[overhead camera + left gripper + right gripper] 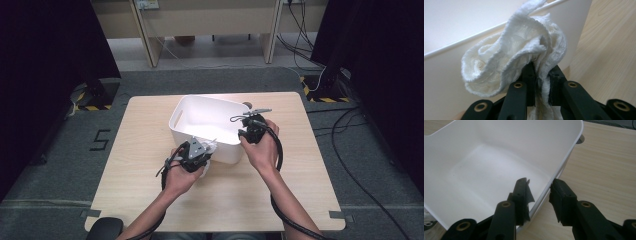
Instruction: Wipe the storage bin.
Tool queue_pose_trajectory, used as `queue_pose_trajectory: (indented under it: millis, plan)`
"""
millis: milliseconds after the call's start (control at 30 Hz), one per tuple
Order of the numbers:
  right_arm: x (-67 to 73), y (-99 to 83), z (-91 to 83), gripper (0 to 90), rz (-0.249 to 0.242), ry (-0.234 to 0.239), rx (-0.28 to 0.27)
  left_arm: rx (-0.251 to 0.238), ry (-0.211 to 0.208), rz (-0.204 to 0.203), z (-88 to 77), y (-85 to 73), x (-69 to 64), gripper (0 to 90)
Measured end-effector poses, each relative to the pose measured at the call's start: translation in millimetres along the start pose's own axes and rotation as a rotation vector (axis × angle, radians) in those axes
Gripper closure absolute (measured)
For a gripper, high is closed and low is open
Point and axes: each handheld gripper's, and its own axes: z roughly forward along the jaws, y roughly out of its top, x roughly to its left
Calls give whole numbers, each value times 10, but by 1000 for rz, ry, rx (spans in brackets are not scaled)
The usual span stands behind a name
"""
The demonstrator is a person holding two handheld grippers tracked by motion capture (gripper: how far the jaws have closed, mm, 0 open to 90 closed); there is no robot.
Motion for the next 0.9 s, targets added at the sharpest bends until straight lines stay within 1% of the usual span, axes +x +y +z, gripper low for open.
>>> queue_pose_trajectory:
  millis: [400,567,900]
  plan:
    - [-1,0,1,665,0,-1,0,0,-5,11,17,51,-49,790]
    - [-1,0,1,665,1,-1,-1,-1,-17,18,30,75,-83,790]
    - [-1,0,1,664,-1,-2,0,-6,-16,24,47,90,-114,790]
